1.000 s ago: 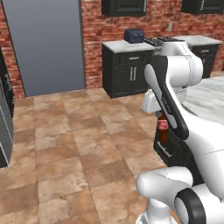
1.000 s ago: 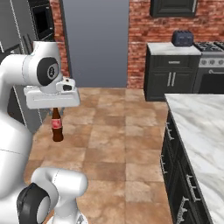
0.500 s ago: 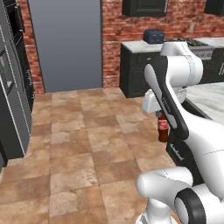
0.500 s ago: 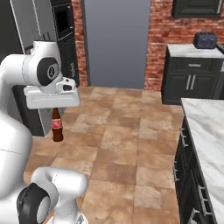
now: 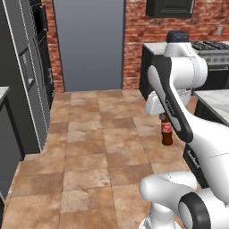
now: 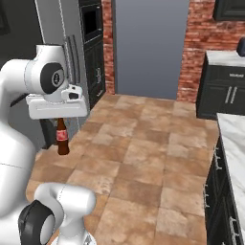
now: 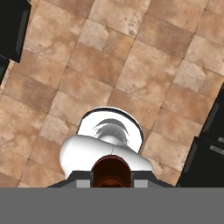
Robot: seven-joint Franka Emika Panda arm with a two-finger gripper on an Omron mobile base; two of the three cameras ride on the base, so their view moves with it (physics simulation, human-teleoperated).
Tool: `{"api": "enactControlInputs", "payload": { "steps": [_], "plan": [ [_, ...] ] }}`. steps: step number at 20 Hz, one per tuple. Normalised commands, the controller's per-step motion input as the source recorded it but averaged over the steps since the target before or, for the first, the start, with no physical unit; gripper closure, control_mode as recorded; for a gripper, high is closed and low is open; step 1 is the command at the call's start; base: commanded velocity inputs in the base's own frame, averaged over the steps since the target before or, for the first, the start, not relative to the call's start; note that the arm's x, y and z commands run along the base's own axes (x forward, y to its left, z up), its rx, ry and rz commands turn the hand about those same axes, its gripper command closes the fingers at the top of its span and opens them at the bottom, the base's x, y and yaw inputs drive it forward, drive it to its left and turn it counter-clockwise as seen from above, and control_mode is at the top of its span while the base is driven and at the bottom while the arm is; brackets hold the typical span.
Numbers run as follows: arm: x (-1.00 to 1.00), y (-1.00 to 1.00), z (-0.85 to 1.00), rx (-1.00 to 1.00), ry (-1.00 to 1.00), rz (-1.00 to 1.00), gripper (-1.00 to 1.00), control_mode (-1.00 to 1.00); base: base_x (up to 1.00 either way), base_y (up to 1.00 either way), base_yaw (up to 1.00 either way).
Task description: Place the large bottle from the dining counter next to the other large bottle outside the sink, and place the small bottle from the dining counter next to the other small bottle inside the sink.
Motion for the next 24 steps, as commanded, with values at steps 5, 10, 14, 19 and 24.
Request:
{"api": "enactControlInputs", "payload": {
  "steps": [5,10,14,19,24],
  "plan": [
    [0.00,0.00,0.00,0.00,0.00,0.00,1.00,1.00,0.00,0.00,0.25],
    [0.00,0.00,0.00,0.00,0.00,0.00,1.00,1.00,0.00,0.00,0.25],
    [0.00,0.00,0.00,0.00,0.00,0.00,1.00,1.00,0.00,0.00,0.25],
    [0.00,0.00,0.00,0.00,0.00,0.00,1.00,1.00,0.00,0.00,0.25],
    [0.00,0.00,0.00,0.00,0.00,0.00,1.00,1.00,0.00,0.00,0.25]
  ]
}}
